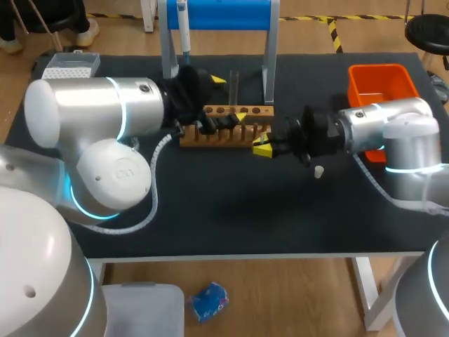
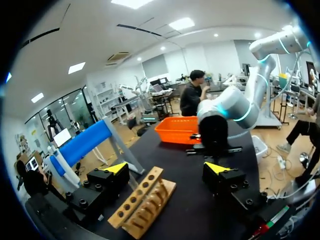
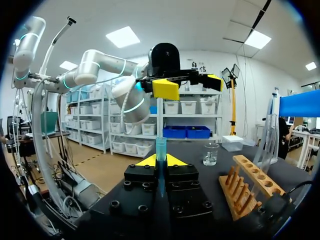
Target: Invert the test tube, pick up the pipette, mount the tip to pipette, aspirate from beaker and dispense into the tube, eject the tip, return the pipette, and cap with the stopper.
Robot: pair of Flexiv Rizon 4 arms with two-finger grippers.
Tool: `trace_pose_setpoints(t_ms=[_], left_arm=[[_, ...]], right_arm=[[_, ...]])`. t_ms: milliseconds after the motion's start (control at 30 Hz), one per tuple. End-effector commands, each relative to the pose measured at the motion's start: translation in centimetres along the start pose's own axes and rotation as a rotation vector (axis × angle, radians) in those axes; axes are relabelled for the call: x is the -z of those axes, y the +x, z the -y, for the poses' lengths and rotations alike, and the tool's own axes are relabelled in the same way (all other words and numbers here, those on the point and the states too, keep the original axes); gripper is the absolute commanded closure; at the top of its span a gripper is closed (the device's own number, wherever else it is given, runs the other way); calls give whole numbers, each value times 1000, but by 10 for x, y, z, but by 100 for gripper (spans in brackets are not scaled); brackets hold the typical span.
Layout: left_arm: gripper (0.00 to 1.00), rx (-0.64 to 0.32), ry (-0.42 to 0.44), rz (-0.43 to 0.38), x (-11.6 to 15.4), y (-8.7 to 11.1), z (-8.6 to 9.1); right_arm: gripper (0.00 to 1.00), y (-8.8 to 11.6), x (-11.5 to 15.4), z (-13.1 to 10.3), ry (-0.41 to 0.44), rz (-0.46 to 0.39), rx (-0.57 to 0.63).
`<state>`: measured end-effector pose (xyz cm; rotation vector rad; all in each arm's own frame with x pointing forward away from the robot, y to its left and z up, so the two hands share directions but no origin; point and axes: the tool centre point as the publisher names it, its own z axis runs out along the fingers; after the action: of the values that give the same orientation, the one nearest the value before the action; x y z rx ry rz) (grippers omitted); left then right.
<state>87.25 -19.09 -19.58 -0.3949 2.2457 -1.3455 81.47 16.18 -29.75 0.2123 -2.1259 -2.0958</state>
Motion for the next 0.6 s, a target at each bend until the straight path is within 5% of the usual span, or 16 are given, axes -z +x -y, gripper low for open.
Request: trace_pose_setpoints(t_ms=[33, 500, 600], left_arm=[[0, 9, -68, 11, 3, -21, 8], [0, 148, -39, 187, -9, -94, -20], [0, 148, -39, 187, -9, -94, -20]], right_arm=[[100, 12, 15, -6, 10, 13, 1], [100, 43, 54, -2, 24, -25, 18], [100, 43, 54, -2, 24, -25, 18]])
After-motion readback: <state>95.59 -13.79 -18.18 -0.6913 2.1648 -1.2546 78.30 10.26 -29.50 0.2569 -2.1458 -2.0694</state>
